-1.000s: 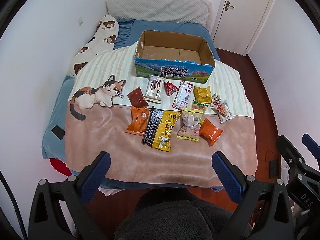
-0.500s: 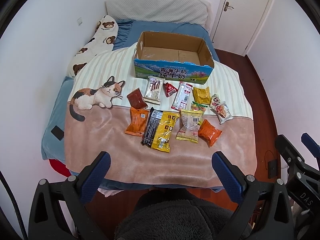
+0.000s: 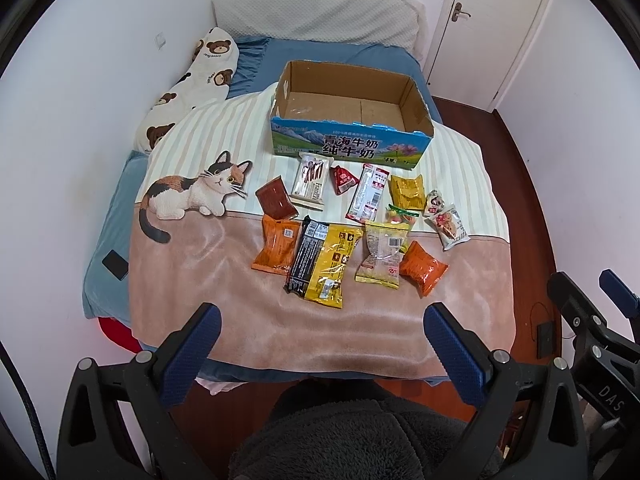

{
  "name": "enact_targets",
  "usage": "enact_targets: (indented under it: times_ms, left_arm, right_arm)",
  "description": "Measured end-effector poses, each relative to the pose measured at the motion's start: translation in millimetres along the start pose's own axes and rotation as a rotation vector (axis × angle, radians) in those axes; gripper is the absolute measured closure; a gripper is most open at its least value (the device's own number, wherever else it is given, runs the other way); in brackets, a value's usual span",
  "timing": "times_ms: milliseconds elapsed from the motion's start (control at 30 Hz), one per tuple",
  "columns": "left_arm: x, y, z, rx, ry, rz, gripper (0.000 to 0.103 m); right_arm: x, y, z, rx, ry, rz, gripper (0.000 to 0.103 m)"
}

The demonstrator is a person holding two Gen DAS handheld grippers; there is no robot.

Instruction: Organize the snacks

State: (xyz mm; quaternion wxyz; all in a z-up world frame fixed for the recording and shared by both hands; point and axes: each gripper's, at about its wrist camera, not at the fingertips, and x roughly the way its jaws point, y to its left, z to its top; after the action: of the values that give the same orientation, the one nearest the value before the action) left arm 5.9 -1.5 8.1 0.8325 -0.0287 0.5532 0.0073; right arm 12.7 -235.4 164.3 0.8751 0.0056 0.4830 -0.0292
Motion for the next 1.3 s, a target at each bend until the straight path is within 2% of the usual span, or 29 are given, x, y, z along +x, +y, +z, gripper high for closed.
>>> enact_targets:
  times_ms: [133,233,367,600,733,867,967,1033,1100,1133,1167,1233,1300]
  left_arm:
    - [20.6,7.5,6.0,-0.026,0.008,-0.012,0.0]
    - [52.2,12.1,12.3,-0.042,0.035,-0.005,0.0]
    - [110.2,13.7,20.5,-0.013,0.104,-0.002,0.0]
    - [240.3,15.4,21.8,0.047,0.313,-0.011,0.0]
    - [292.8,11.2,24.0,0.105,0.364,-0.011,0.0]
    - [339.8,5.7,30.9,0.139,0.431,-0.056,0.0]
    - [370.2,-3.2,31.5,0.161,0.494,-0.105,0.0]
    - [383.7,-9.1,30.0,0.193,0.507,-0.092,0.001]
    - [386.2,-15.1,30.3,0.244,0.467,-0.042,0.007]
    - [383.9,-17.6,30.7,0.259,0.439,-0.019,0.019]
    - [380.6,-17.7,31.4,0.258,0.429,-0.003,0.025]
    - [375.3,-14.0,33.1,0.226,0.426,0.008,0.035]
    - [367.6,-5.8,35.0,0.177,0.423,0.015,0.038]
  right_arm:
    - [17.0,-0.4,1.2,0.023,0.017,0.005,0.0]
    - [47.0,-2.6,0.2,0.059,0.056,0.022,0.0]
    - [101.7,-3.7,-3.8,0.094,0.131,0.042,0.0]
    - [209.3,-2.0,-19.7,0.151,0.252,0.06,0.0]
    - [268.3,1.8,-29.5,0.179,0.352,0.089,0.0]
    - [316.4,1.3,-40.6,0.19,0.422,0.117,0.0]
    - [337.2,0.9,-46.3,0.196,0.448,0.135,0.0]
    - [346.2,1.6,-47.0,0.196,0.463,0.14,0.0]
    - [353.1,2.8,-46.3,0.191,0.467,0.151,0.0]
    - [355.4,4.1,-45.6,0.187,0.47,0.157,0.0]
    - [357.3,5.0,-44.9,0.184,0.473,0.167,0.0]
    - [360.9,8.8,-41.5,0.178,0.47,0.198,0.001]
    - [367.6,15.9,-38.4,0.177,0.482,0.234,0.005]
